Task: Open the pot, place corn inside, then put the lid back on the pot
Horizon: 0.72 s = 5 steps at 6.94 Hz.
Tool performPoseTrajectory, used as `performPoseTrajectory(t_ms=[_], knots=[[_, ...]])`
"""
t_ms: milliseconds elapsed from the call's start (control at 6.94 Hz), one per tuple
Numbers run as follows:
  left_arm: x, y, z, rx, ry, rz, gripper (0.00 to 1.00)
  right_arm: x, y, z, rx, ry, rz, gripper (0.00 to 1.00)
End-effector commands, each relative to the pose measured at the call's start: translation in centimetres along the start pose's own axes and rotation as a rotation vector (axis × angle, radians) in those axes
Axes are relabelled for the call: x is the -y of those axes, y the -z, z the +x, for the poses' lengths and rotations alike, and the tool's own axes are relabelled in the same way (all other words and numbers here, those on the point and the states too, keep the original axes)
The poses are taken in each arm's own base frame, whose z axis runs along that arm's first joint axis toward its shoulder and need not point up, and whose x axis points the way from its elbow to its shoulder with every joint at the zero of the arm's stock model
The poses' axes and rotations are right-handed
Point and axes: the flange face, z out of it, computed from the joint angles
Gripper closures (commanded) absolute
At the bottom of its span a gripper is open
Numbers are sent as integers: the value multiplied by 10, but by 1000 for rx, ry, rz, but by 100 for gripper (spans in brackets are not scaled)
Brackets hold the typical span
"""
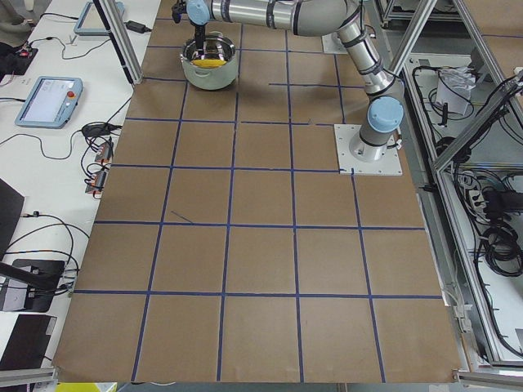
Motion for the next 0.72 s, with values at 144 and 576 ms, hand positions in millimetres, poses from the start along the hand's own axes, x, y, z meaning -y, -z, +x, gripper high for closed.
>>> performPoseTrajectory(t_ms=[144,576], knots=[[-57,51,-131,-5,-64,-30,4,-10,31,-13,-7,1,44,70],[-127,128,-192,11,7,-35,0,-29,82,-132,-12,-58,125,72]])
